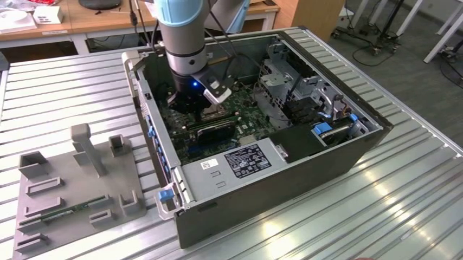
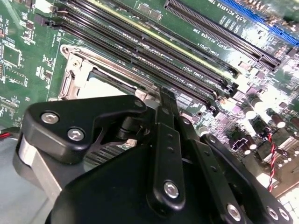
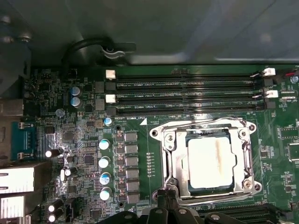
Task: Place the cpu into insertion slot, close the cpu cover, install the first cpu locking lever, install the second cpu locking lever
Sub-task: 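Install the second cpu locking lever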
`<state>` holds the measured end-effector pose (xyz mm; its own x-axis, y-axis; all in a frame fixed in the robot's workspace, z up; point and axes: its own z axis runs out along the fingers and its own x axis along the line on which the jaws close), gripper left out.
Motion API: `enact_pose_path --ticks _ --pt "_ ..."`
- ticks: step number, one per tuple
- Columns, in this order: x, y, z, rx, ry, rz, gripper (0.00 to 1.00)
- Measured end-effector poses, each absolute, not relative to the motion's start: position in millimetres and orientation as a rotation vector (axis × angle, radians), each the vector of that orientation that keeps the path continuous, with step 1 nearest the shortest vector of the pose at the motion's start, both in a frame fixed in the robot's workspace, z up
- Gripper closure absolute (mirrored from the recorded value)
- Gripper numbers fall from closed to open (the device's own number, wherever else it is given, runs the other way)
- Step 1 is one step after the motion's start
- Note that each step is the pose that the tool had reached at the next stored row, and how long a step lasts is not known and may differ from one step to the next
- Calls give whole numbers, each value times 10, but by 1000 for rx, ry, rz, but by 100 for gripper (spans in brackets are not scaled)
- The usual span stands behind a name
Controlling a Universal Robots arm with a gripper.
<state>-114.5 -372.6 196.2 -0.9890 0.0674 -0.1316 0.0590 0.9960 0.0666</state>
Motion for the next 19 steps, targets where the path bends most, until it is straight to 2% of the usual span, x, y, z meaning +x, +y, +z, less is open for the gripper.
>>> enact_pose_path --ticks 19 --pt "-1175 -3776 1945 95 3004 94 89"
